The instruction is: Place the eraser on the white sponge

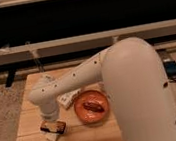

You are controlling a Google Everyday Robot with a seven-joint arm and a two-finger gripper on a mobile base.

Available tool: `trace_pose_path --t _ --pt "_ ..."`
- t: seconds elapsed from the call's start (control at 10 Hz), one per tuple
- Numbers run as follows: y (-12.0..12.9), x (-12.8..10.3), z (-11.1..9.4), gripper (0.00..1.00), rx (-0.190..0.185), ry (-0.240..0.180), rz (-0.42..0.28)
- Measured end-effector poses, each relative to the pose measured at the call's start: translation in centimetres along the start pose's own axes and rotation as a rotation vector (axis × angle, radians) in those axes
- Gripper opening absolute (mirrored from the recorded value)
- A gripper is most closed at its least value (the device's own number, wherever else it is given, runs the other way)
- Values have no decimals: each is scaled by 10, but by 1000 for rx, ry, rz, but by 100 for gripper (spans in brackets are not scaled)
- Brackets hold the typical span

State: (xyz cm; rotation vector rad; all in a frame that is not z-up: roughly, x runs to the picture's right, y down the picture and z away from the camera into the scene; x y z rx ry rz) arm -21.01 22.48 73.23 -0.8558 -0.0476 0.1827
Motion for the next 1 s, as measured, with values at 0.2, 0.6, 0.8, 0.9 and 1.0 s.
trace_pose_path --t 0.2,0.6,0.8,0.9,1.0 --pt "-2 4 -7 80 -2 1 1" --pt "-8 7 -35 80 14 -28 -1" --pt "-9 8 -41 80 16 -35 -11" --pt "-8 6 -41 80 15 -35 -14" --pt "-8 6 -41 80 16 -36 -13"
